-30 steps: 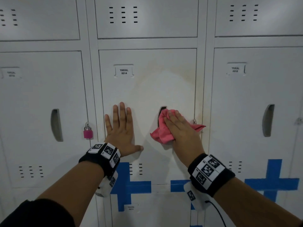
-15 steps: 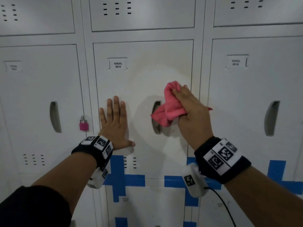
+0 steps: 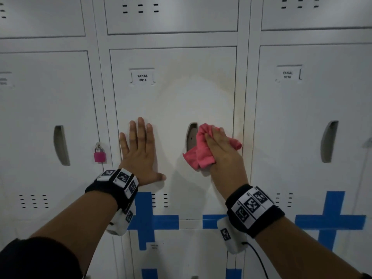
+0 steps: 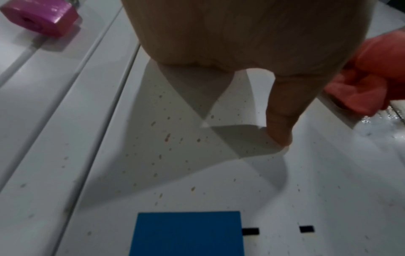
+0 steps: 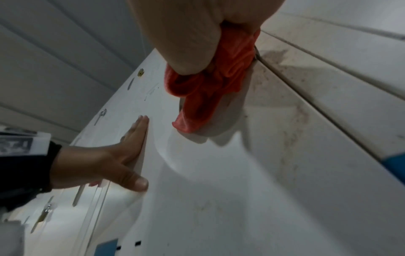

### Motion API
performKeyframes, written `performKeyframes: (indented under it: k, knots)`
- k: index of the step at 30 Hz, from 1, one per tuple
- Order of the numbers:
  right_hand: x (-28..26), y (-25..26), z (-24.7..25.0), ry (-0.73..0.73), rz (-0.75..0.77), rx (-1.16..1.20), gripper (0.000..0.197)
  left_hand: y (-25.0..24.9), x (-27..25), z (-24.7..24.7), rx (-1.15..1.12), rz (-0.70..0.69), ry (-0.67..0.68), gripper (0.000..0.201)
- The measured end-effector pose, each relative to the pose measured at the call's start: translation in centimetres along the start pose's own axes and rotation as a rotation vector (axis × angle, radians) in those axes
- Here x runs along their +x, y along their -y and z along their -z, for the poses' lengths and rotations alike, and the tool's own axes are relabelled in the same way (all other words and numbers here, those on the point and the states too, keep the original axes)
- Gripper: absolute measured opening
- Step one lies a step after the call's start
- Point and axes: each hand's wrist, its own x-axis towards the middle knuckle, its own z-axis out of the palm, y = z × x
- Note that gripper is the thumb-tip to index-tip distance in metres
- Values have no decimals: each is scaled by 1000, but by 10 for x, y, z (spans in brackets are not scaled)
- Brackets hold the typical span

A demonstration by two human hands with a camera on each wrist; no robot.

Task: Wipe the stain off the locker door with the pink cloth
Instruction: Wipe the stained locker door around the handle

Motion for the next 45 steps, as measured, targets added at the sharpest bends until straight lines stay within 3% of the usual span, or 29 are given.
performKeyframes:
  k: [5, 9, 12, 17, 21, 28, 35, 45]
  knots:
    - [-24, 5, -15, -83, 92, -73, 52, 1, 0, 0, -32, -21, -7, 158]
    - [-43, 9, -22, 14, -73, 10, 74, 1, -1, 1, -37, -21, 0, 158]
    - [-52, 8, -24, 47, -94, 75, 71, 1, -1, 2, -52, -28, 10, 157]
    - [-38, 21, -4, -127, -256, 497, 68, 2, -1, 2, -60, -28, 11, 157]
    - [-7, 13, 16, -314, -171, 331, 63, 3, -1, 0, -64, -35, 2, 158]
    - [-16, -10, -6, -118, -24, -13, 53, 5, 0, -2, -61, -35, -9, 158]
    - [-50, 4, -37, -133, -72, 5, 62, 4, 1, -4, -56, -42, -21, 157]
    - [-64, 16, -45, 94, -46, 65, 57, 3, 0, -2, -62, -42, -17, 158]
